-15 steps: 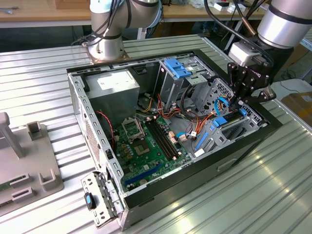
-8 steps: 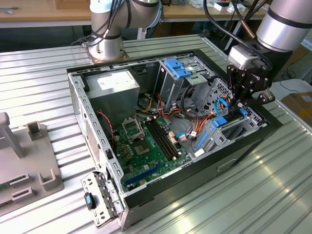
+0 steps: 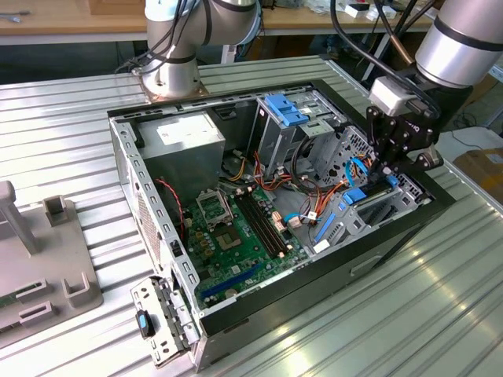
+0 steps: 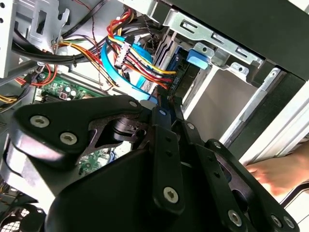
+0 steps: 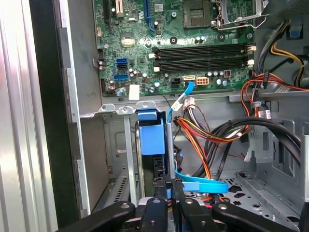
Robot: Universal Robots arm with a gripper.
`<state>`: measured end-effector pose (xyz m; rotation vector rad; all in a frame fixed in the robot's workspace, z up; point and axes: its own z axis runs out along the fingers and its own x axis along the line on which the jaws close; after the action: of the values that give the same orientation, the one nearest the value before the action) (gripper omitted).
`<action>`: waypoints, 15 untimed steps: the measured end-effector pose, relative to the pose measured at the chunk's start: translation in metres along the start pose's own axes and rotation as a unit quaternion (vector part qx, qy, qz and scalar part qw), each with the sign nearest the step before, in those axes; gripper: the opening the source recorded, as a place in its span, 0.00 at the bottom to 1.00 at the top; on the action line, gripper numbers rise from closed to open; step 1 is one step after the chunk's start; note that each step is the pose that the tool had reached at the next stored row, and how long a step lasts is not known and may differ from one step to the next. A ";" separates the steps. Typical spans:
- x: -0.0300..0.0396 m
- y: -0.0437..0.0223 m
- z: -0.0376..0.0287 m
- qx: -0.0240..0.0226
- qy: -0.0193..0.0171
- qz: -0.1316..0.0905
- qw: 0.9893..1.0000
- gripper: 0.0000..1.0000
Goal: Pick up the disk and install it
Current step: 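Insert the second disk wire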
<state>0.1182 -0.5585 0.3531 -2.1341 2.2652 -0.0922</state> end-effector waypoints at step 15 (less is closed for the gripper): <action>0.0093 0.0028 0.0026 0.009 -0.033 0.002 0.999 0.16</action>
<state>0.1150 -0.5677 0.3505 -2.0930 2.2234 -0.0411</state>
